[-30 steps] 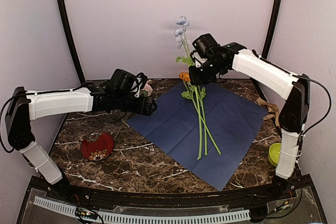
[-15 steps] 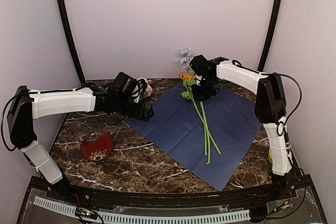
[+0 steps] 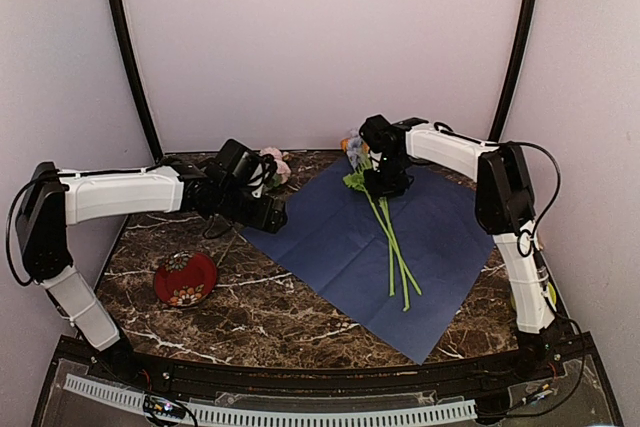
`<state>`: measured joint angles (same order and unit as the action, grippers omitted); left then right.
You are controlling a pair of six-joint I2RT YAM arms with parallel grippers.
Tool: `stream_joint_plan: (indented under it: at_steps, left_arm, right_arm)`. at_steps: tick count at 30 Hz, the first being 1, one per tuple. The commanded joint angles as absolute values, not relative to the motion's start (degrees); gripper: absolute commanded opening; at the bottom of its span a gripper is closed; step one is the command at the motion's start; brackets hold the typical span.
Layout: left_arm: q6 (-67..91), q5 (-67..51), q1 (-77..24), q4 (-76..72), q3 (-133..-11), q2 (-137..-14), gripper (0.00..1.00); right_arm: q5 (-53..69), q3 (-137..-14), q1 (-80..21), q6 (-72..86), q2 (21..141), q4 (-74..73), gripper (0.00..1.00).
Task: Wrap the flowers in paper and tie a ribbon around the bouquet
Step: Place the fake flower on the flattened wrapping paper, then pick up the fake flower from the center of the board.
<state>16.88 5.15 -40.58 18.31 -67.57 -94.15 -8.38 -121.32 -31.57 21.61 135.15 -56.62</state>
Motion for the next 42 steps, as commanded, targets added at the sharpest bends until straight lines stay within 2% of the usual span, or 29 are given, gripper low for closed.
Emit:
stream_joint_plan:
  at_steps: [1,6,10,12,15,19,24,28,31,35,42]
  left_arm:
    - [15.68,4.27,-36.47,21.34,-67.86,-94.36,0.82]
    - [13.71,3.96,-28.97,22.55,-68.65,-96.48,0.81]
    - [10.41,5.39,-27.23,24.2,-73.26,-103.29,0.81]
    - [9.47,5.78,-26.47,25.36,-75.9,-107.09,0.78]
    - [9.15,9.6,-26.13,26.75,-79.45,-111.94,0.65]
    - [8.42,11.06,-26.1,26.75,-82.33,-116.47,0.55]
    - [8.35,11.71,-26.02,27.5,-84.78,-120.56,0.34]
    - [8.6,10.82,-25.75,27.51,-84.82,-121.18,0.11]
    - [9.03,9.33,-25.48,27.62,-85.22,-120.91,0.01]
    - [9.4,7.83,-25.28,26.38,-84.98,-118.69,0.0]
    - [11.2,17.58,-24.8,16.43,-77.5,-108.09,0.0]
  right_arm:
    - [-9.72,-122.58,-31.38,21.91,133.41,-55.85,0.42]
    - [-8.48,-118.47,-31.55,22.04,129.25,-53.86,0.44]
    - [-7.34,-115.36,-31.97,21.98,126.71,-52.32,0.45]
    - [-7.19,-114.77,-32.1,21.82,126.06,-52.41,0.45]
    - [-6.72,-113.99,-32.21,21.3,125.25,-52.48,0.45]
    - [-6.5,-113.09,-32.42,20.97,124.64,-52.31,0.45]
    - [-6.84,-112.29,-32.74,20.52,124.34,-52.52,0.45]
    - [-7.37,-111.59,-33.09,20.15,124.04,-52.56,0.45]
    - [-7.56,-111.43,-33.2,20.04,123.91,-52.59,0.45]
    - [-7.61,-111.34,-33.34,19.86,123.71,-52.8,0.45]
    - [-8.1,-109.47,-33.82,19.66,120.56,-51.82,0.45]
